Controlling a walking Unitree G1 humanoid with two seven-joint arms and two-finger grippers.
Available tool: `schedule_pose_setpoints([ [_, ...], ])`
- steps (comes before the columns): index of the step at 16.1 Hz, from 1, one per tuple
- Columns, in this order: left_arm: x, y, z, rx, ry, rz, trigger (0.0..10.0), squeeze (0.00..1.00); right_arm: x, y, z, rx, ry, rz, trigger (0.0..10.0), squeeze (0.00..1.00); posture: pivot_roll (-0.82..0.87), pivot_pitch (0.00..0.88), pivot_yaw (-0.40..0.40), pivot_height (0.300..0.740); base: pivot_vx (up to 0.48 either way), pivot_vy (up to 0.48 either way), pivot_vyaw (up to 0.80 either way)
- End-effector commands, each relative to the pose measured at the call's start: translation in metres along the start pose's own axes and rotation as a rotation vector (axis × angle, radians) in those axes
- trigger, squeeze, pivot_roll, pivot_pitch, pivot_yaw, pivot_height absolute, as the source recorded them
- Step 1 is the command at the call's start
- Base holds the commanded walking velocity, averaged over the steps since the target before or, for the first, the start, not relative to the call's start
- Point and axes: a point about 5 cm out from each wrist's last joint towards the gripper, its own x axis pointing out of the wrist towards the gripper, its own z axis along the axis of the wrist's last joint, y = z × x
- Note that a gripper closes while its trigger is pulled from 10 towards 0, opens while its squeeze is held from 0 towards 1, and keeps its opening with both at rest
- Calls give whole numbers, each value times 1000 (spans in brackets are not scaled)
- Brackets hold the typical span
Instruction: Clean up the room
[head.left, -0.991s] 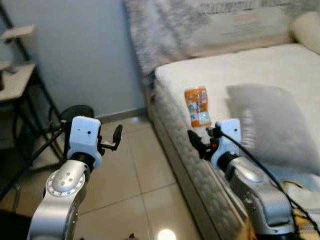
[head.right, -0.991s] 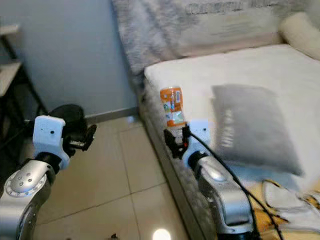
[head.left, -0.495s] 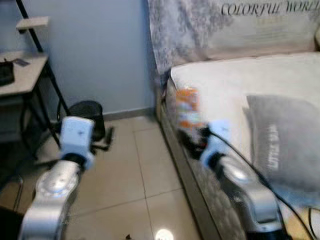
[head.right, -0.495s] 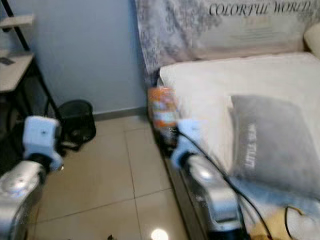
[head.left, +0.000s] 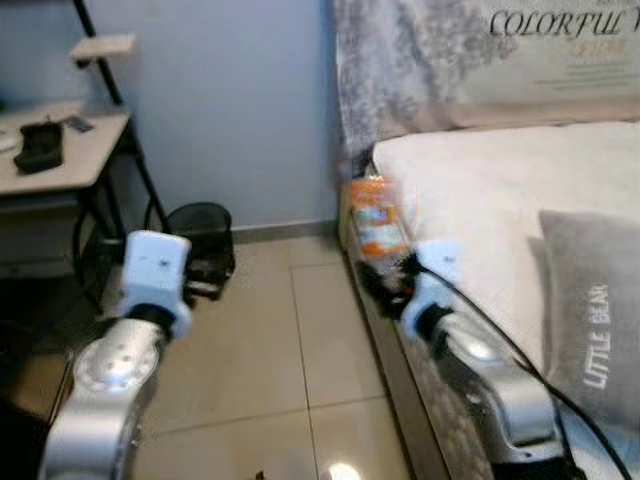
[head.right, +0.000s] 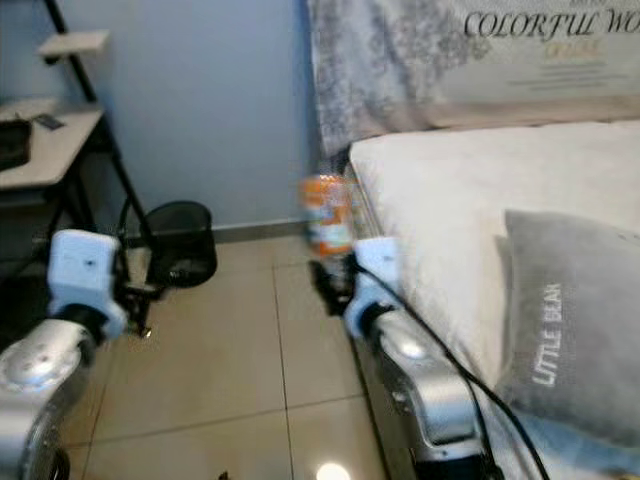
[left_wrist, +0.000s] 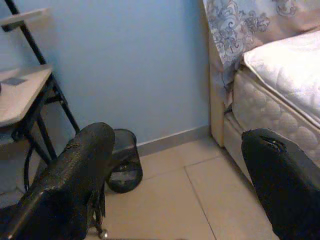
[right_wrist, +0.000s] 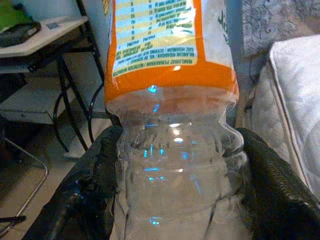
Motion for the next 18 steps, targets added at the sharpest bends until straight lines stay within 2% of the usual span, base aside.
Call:
schedule_pose_setpoints([
  [1,2,-6,2,-3,-6,-27,10000,0,-3,-10,4,-11,-19,-41,10000,0,77,0,30,740,281,0,0],
  [12,4,-8,2,-8,-3,-39,10000,0,-3,-11,1,-46,-3,-45,10000,0,76,0,32,740,283,0,0],
  [15,3,-8,1,-9,0,-41,10000,0,-4,-16,0,-42,1,-71,10000,0,75,0,33,740,285,0,744],
  [18,4,-8,1,-10,1,-41,10000,0,-4,-19,0,-33,-6,-94,10000,0,73,0,34,740,285,0,0],
])
